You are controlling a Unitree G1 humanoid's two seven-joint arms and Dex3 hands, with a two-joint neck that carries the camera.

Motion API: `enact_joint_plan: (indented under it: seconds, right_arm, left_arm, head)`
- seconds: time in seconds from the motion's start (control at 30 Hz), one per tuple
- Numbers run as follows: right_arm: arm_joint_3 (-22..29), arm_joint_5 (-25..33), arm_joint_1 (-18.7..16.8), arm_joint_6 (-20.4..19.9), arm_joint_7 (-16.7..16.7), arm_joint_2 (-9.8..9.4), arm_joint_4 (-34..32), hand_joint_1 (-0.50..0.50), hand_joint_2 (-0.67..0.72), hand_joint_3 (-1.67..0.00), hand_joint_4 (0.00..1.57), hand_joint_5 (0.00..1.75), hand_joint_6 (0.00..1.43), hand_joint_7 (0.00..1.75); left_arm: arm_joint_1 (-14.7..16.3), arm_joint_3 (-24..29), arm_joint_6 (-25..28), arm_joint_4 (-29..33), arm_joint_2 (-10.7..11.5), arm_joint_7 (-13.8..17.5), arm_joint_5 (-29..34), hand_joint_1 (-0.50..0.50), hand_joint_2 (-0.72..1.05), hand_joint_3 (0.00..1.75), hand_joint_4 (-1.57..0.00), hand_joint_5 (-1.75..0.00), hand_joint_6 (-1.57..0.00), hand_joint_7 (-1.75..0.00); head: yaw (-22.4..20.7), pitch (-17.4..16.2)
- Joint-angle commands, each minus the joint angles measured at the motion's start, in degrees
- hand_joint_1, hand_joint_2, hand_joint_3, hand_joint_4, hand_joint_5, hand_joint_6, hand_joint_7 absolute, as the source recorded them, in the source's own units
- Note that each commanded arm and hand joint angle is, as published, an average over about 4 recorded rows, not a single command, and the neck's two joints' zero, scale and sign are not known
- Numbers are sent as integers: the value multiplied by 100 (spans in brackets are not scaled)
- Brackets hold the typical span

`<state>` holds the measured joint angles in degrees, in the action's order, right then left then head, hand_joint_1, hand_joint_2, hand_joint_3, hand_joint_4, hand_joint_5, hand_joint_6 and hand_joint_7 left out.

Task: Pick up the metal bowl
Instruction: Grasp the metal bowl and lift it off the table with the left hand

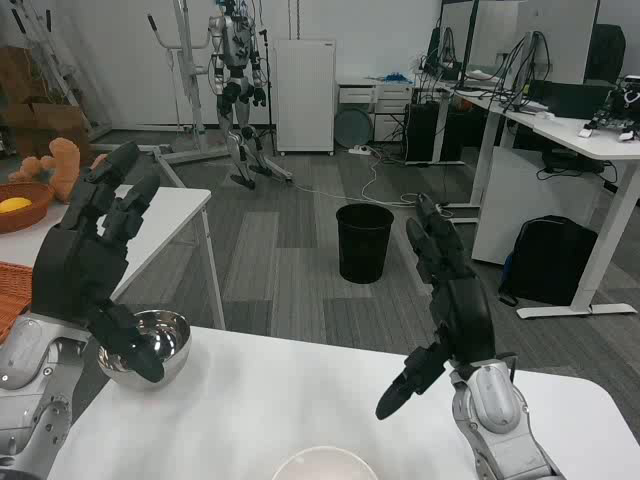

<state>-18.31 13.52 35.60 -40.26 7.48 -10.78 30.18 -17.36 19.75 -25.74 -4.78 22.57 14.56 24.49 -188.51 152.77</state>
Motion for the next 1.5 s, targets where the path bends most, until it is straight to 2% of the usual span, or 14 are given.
enact_joint_plan:
  seconds: [0.03,0.07,0.1,0.37,0.47,0.8,0.87,0.93,1.0,1.03,1.17,1.3,1.4,1.5]
  right_arm:
    - [2,-887,-211,601,-133,73,-1114,-42,60,0,0,0,0,0]
    - [2,-887,-209,600,-133,74,-1109,-42,60,0,0,0,0,0]
    - [2,-887,-205,598,-133,78,-1100,-42,60,0,0,0,0,0]
    - [2,-887,-176,576,-133,85,-1067,-42,60,0,0,0,0,0]
    - [5,-884,-170,581,-133,85,-1052,-42,65,0,0,0,0,0]
    - [7,-869,-159,581,-133,58,-1032,-42,60,0,0,0,0,0]
    - [11,-860,-159,581,-133,45,-1032,-42,60,0,0,0,0,0]
    - [7,-825,-163,576,-133,32,-1032,-42,60,0,0,0,0,0]
    - [11,-781,-187,572,-133,8,-1048,-42,60,0,0,0,0,0]
    - [18,-770,-200,572,-133,-1,-1059,-42,60,0,0,0,0,0]
    - [68,-709,-240,572,-133,-32,-1085,-42,60,0,0,0,0,0]
    - [132,-698,-240,583,-133,-54,-1063,-42,60,0,0,0,0,0]
    - [134,-680,-203,598,-133,-56,-971,-42,61,0,0,0,0,0]
    - [130,-665,-137,590,-133,-56,-839,-42,65,0,0,0,0,0]
  left_arm:
    - [-839,-3199,-2365,-1579,-625,-2379,422,-50,-19,0,0,0,0,0]
    - [-843,-3199,-2365,-1579,-625,-2379,423,-50,-19,0,0,0,0,0]
    - [-852,-3196,-2365,-1581,-622,-2379,425,-50,-19,0,0,0,0,0]
    - [-894,-3205,-2365,-1614,-622,-2379,425,-50,-19,0,0,0,0,0]
    - [-900,-3205,-2365,-1632,-622,-2379,425,-50,-19,0,0,0,0,0]
    - [-900,-3205,-2365,-1667,-636,-2370,425,-50,-19,0,0,0,0,0]
    - [-905,-3166,-2343,-1663,-636,-2309,451,-50,-10,0,0,0,0,0]
    - [-905,-2893,-2110,-1623,-636,-1917,478,-50,-2,0,0,0,0,0]
    - [-802,-2199,-1691,-1372,-563,-1408,197,-50,-2,0,0,0,0,0]
    - [-731,-1891,-1530,-1219,-519,-1285,10,-50,-2,0,0,0,0,0]
    - [-182,-98,-43,-23,-469,-601,-1078,-50,-15,0,0,0,0,0]
    - [214,1332,1201,722,-693,-28,-1735,-50,-19,0,0,0,0,0]
    - [269,1914,1647,812,-785,258,-2010,-50,-19,0,0,0,0,0]
    - [302,2292,1704,533,-879,425,-2082,-50,-26,0,0,0,0,0]
  head:
    - [890,9]
    - [798,0]
    - [523,-19]
    - [534,-51]
    - [526,9]
    - [531,-12]
    - [549,-5]
    - [546,-3]
    - [514,-20]
    - [502,-31]
    - [352,-68]
    - [85,-63]
    - [-50,-39]
    - [-84,-37]
